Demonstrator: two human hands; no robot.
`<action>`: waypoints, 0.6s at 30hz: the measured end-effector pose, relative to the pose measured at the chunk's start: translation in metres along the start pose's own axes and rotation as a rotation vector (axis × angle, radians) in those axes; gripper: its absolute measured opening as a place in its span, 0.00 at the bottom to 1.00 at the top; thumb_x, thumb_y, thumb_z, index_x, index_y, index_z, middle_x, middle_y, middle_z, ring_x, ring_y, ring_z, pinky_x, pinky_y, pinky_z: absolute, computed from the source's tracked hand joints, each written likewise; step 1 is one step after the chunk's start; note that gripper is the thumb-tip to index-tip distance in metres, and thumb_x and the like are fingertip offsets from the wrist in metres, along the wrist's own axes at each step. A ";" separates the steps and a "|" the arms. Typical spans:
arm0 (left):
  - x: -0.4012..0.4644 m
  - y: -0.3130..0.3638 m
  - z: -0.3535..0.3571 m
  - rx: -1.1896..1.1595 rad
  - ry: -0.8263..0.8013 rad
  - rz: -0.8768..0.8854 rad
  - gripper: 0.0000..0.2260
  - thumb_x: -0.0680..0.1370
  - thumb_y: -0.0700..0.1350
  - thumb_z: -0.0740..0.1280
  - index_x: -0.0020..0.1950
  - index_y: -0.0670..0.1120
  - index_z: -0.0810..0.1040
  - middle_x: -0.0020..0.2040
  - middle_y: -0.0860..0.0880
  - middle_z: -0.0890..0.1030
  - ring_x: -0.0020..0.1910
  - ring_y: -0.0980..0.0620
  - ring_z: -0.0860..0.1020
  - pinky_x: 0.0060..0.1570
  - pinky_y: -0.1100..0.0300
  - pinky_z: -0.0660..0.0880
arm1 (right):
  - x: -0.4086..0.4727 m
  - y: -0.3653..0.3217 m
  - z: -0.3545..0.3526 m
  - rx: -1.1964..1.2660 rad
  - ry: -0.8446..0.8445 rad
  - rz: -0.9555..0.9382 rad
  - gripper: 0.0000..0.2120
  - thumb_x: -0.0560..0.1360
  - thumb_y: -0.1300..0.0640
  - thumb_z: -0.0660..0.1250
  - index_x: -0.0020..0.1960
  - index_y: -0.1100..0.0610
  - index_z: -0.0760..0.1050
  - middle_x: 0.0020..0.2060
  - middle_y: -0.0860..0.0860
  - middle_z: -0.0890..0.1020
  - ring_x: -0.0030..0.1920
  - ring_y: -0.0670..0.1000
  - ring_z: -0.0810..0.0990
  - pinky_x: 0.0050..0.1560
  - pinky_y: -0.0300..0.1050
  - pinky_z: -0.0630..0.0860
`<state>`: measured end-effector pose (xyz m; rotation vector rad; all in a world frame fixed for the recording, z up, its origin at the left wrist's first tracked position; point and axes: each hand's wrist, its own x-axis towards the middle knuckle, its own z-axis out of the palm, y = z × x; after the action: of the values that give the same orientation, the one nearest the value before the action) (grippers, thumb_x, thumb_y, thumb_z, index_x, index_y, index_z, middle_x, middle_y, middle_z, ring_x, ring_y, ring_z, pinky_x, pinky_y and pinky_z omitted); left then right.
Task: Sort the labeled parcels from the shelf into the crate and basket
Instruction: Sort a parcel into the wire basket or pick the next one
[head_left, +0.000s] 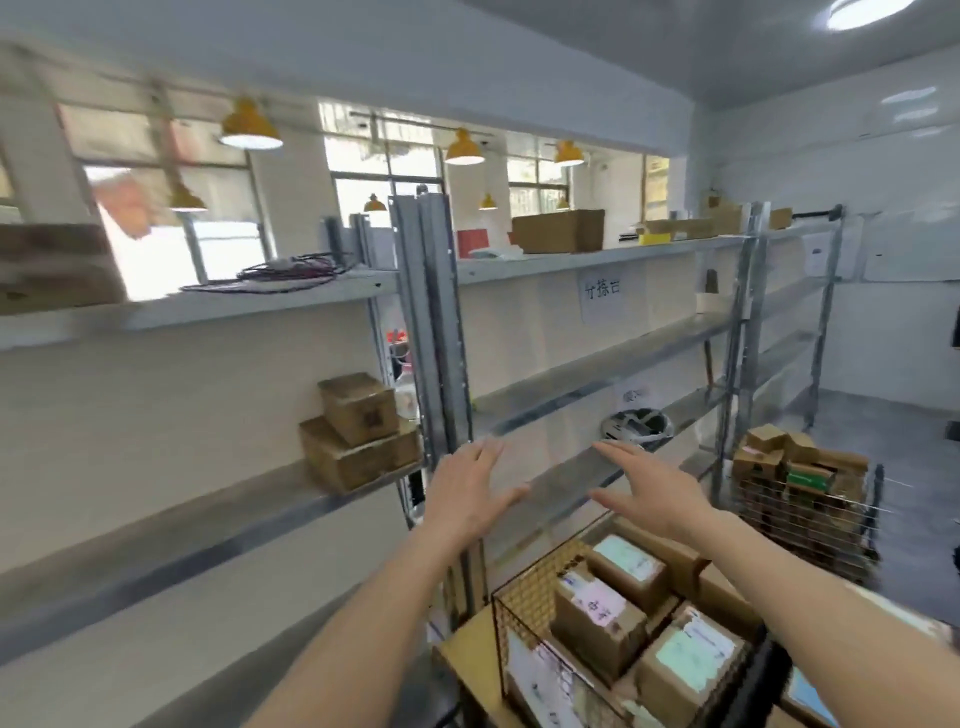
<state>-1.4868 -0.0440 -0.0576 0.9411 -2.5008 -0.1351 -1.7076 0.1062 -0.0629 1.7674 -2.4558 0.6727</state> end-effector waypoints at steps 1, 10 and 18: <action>-0.013 -0.018 -0.017 -0.001 0.020 -0.043 0.35 0.77 0.67 0.65 0.80 0.54 0.62 0.80 0.51 0.64 0.78 0.50 0.63 0.76 0.51 0.60 | 0.005 -0.024 0.005 0.020 -0.008 -0.042 0.33 0.78 0.37 0.65 0.79 0.37 0.55 0.79 0.43 0.62 0.74 0.48 0.68 0.69 0.53 0.73; -0.098 -0.146 -0.110 0.028 0.130 -0.375 0.35 0.78 0.69 0.61 0.80 0.52 0.63 0.78 0.51 0.68 0.75 0.48 0.68 0.69 0.51 0.68 | 0.048 -0.208 0.041 0.085 -0.073 -0.325 0.32 0.79 0.38 0.65 0.80 0.41 0.58 0.79 0.44 0.63 0.75 0.50 0.66 0.73 0.54 0.68; -0.068 -0.235 -0.118 0.015 0.142 -0.415 0.33 0.80 0.67 0.58 0.80 0.51 0.63 0.79 0.51 0.65 0.77 0.50 0.64 0.72 0.53 0.64 | 0.126 -0.266 0.068 0.052 -0.072 -0.323 0.30 0.80 0.36 0.61 0.79 0.41 0.60 0.77 0.41 0.64 0.72 0.46 0.70 0.64 0.52 0.77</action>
<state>-1.2475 -0.1708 -0.0371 1.4138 -2.1516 -0.1735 -1.4948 -0.0995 -0.0040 2.1745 -2.1337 0.6571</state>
